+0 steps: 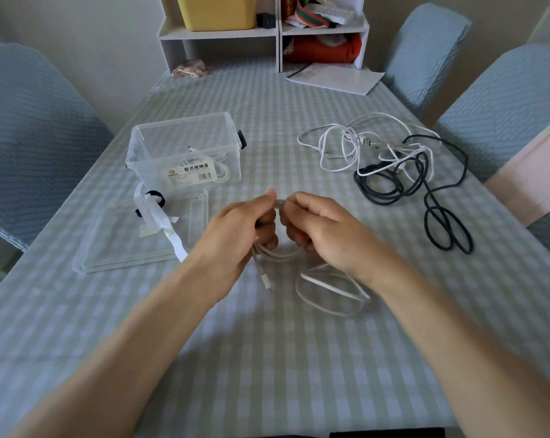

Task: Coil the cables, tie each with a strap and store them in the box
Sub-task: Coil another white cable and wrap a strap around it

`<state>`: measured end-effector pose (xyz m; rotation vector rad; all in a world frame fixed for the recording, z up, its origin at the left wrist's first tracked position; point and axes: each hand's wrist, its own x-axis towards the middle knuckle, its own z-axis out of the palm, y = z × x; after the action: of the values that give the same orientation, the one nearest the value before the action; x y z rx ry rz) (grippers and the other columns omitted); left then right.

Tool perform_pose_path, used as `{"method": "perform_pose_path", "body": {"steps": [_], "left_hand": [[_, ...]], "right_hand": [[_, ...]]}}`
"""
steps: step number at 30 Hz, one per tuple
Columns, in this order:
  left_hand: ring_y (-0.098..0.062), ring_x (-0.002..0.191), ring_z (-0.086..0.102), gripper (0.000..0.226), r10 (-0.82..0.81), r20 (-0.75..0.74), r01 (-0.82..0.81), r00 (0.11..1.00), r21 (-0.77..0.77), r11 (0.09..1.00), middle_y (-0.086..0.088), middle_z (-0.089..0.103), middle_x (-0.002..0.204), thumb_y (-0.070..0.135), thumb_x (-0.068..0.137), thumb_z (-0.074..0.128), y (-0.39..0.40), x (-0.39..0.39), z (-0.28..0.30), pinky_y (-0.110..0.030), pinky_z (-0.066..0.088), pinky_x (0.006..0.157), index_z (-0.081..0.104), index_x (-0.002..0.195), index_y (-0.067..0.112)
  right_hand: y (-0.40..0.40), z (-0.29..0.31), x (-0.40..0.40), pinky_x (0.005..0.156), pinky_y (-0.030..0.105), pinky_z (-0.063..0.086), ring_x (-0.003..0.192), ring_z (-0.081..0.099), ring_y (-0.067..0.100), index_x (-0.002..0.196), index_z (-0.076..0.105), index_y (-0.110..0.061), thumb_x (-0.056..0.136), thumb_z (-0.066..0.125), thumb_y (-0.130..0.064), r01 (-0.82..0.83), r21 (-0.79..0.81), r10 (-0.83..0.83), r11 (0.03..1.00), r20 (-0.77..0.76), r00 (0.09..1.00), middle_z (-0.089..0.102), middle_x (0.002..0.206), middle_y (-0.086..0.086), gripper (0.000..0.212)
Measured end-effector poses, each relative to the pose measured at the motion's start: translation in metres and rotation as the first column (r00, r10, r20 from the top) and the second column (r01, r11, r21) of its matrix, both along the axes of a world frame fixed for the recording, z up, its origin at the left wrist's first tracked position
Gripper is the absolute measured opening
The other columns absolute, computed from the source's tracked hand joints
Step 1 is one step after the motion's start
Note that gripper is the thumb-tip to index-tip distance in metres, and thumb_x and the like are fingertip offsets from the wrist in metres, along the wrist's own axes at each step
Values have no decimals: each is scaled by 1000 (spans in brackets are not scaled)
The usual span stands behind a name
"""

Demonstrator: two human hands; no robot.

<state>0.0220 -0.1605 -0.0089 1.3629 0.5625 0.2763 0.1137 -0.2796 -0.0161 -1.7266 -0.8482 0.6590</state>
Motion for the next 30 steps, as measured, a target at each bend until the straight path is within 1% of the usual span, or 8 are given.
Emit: {"method": "perform_pose_path", "body": {"steps": [5,9,15,20,23,26,28,30], "left_hand": [[-7,41,27,24,339,176,-261,924,-358,897,7,35,56,15,101,50,12,3,6,-24,37,52,46,77,18],[-6,41,26,23,480,209,-382,852,-378,844,9,35,55,12,101,46,32,6,6,-22,34,48,47,80,19],[-11,43,29,39,561,123,-336,819,-690,642,5,27,48,17,103,42,35,4,1,-24,33,56,37,64,17],[-11,43,29,38,610,158,-291,776,-769,569,5,26,49,16,104,39,29,6,3,-24,35,57,36,65,17],[-13,45,34,38,579,173,-284,797,-738,612,4,27,51,22,105,39,23,7,3,-27,38,62,36,67,18],[-15,50,38,40,525,192,-292,829,-651,700,2,31,53,26,105,41,13,9,1,-31,43,69,37,66,18],[-16,55,41,40,475,210,-279,854,-585,762,1,34,55,26,105,42,8,9,0,-31,46,75,37,66,18],[-18,61,46,40,392,211,-243,896,-506,827,0,38,57,28,105,41,1,9,-2,-32,45,82,38,67,18]], "right_hand": [[-2,-1,2,61,25,44,65,58,9,93,67,-18,98,60,-30,-10,26,14,1000,-134,991,72,81,-6,14],[-3,-6,10,68,31,49,65,61,6,102,68,-24,96,64,-21,13,17,-12,1000,-42,999,74,81,-4,8],[4,-17,1,56,28,40,51,49,5,95,66,-27,100,55,-18,-30,-62,45,998,250,967,57,58,-8,14],[11,-18,-9,54,29,38,52,47,11,85,63,-22,96,62,-33,-72,-50,85,996,379,922,58,61,0,16],[16,-12,-15,58,27,45,56,56,6,87,66,-20,97,56,-43,-88,21,79,996,278,957,67,71,-1,26],[18,-10,-16,51,28,44,52,51,13,82,69,-13,94,54,-42,36,158,-55,987,116,992,66,67,1,34],[21,-9,-17,48,24,39,49,46,12,74,70,-11,88,61,-40,193,254,-167,948,-119,979,61,63,3,33],[22,-5,-17,46,19,37,46,42,10,69,71,-15,82,66,-36,355,311,-210,882,-414,886,56,59,1,25]]}}
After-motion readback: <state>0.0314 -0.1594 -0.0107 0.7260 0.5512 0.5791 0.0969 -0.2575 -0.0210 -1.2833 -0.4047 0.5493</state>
